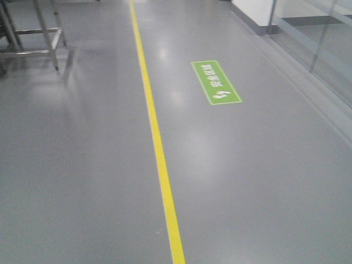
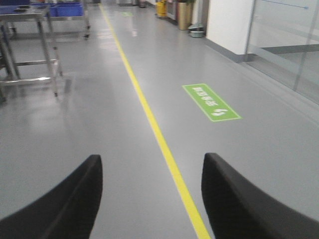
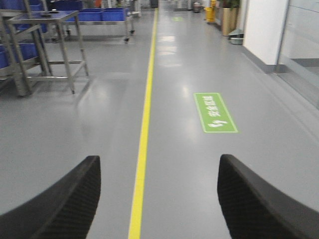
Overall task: Move and align brake pads A on conveyor
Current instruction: 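Drive the base along the yellow floor line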
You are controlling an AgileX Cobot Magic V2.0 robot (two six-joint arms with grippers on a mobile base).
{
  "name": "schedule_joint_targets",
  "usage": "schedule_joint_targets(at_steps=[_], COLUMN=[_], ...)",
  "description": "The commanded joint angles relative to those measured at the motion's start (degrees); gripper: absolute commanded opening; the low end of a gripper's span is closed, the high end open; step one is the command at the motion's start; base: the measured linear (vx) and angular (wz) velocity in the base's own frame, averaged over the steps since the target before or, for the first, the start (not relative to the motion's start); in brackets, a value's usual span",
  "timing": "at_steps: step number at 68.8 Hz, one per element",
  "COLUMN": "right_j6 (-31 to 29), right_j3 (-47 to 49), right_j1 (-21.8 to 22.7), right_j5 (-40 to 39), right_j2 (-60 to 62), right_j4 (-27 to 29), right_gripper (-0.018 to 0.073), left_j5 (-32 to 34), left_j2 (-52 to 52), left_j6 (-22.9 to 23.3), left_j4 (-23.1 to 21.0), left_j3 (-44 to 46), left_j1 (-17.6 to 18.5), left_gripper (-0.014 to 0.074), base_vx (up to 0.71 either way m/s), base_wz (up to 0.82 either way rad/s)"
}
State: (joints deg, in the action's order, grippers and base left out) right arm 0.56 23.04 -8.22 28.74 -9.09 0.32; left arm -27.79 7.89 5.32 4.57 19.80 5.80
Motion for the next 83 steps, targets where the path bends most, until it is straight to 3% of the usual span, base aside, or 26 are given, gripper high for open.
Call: schedule_joint_targets(at_steps=[1, 33, 83], right_j6=[-0.56, -0.56, -0.56], right_j3=[1.37, 1.37, 1.37], right_j1=[0.18, 0.13, 0.13], right_j5=[-4.35, -4.35, -4.35], right_j2=[-0.67, -0.67, -0.67], right_j4=[-0.32, -0.32, -0.32], right_gripper=[0.0473, 0.0473, 0.0473], left_j5=[3.91, 3.85, 3.8], left_j2=[0.69, 0.69, 0.69], left_j6=[0.06, 0.06, 0.06], left_j4=[-0.21, -0.21, -0.21], left_j3=[1.37, 1.37, 1.37], left_j1=[0.04, 0.04, 0.04], left_gripper=[0.043, 0.043, 0.043], base_vx=[0.38, 0.44, 0.57], base_wz=[0.45, 0.28, -0.07])
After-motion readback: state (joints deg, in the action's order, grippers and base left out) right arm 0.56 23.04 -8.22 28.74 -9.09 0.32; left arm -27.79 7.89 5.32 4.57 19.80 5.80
